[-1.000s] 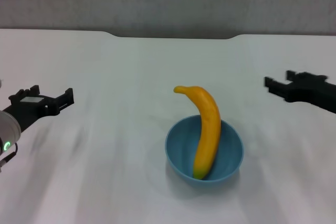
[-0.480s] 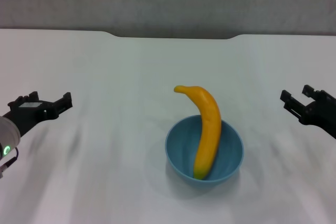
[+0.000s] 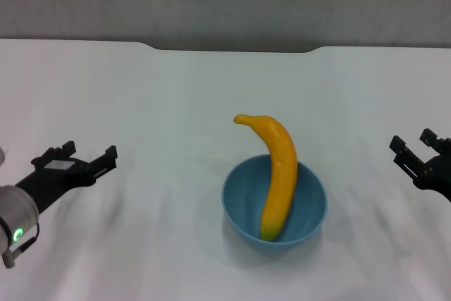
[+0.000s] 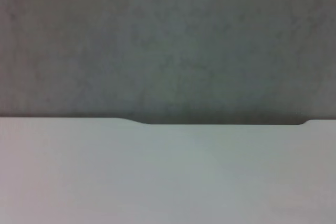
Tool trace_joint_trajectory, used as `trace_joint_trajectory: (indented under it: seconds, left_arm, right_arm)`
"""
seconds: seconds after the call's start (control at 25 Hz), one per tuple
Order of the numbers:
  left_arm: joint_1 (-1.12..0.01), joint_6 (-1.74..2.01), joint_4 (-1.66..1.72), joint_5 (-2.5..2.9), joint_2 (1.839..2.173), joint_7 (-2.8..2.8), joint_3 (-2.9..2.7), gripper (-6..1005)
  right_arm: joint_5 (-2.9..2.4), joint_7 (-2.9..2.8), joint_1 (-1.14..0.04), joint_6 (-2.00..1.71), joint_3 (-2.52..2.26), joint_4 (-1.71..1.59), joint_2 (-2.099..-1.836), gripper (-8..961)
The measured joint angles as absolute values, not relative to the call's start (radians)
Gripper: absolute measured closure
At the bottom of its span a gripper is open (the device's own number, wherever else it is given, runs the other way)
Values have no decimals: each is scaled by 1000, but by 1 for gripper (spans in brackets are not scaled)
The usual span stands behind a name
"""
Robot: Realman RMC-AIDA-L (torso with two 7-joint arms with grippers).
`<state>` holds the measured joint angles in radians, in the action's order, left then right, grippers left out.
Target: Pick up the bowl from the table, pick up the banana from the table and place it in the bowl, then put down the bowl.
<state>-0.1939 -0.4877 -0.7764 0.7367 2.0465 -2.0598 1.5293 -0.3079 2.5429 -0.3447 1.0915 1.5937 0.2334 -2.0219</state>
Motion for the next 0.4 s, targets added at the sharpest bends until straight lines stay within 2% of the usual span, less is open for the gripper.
trace_joint_trajectory:
  seconds: [0.4]
  left_arm:
    - [-222, -822, -517, 340, 2055, -2573, 1475, 93]
  right_arm:
    - [-283, 2542, -355, 1097, 1535, 194, -2023, 285]
